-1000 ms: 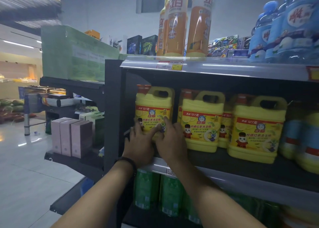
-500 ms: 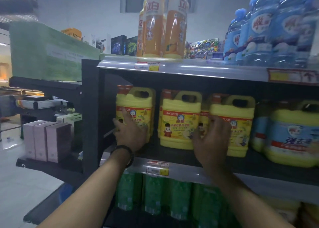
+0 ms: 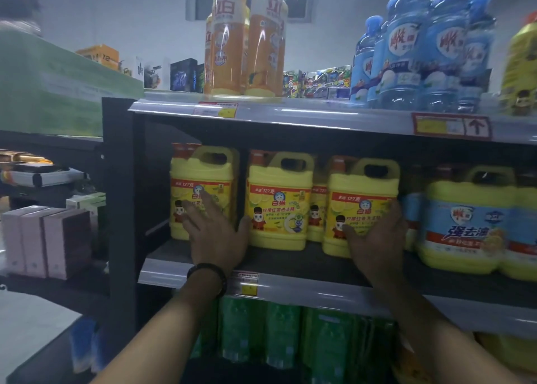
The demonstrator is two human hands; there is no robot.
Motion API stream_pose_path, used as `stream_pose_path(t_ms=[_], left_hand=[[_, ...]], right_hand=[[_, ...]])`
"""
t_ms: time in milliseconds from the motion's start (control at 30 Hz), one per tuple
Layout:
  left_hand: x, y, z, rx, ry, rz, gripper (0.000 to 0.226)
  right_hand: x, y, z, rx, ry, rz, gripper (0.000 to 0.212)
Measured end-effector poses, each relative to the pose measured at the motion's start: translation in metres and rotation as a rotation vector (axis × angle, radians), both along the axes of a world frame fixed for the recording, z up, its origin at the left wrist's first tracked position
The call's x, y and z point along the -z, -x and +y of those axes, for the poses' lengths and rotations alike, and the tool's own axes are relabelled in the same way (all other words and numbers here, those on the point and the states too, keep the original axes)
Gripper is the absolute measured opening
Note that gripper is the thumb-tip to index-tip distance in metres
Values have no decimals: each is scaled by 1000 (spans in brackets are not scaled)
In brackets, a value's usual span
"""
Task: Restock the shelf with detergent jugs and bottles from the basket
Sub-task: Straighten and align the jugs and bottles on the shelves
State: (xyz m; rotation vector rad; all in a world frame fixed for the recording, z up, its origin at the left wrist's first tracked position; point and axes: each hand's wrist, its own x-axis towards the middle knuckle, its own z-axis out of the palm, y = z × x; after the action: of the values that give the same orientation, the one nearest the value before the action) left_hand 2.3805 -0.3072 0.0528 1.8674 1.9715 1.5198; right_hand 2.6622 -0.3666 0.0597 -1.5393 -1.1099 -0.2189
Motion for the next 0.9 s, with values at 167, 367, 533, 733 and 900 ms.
stream_pose_path(t_ms=[167,367,533,733,900], left_hand=[[4,-4,2,-78,3,98,119],[4,-4,-2,-62,65,90,122],[3,-1,-2,-3,46,27,120],[4,-3,0,-8,6,53,113],[4,-1,0,-12,4,66,112]], right_hand=[[-6,5,3,89,65,-4,129],[-9,19,8,79,95,-46,131],[-10,23,10,76,90,-69,130],[-13,38,12,77,116,-106,129],[-11,41,14,66,111,-100,127]])
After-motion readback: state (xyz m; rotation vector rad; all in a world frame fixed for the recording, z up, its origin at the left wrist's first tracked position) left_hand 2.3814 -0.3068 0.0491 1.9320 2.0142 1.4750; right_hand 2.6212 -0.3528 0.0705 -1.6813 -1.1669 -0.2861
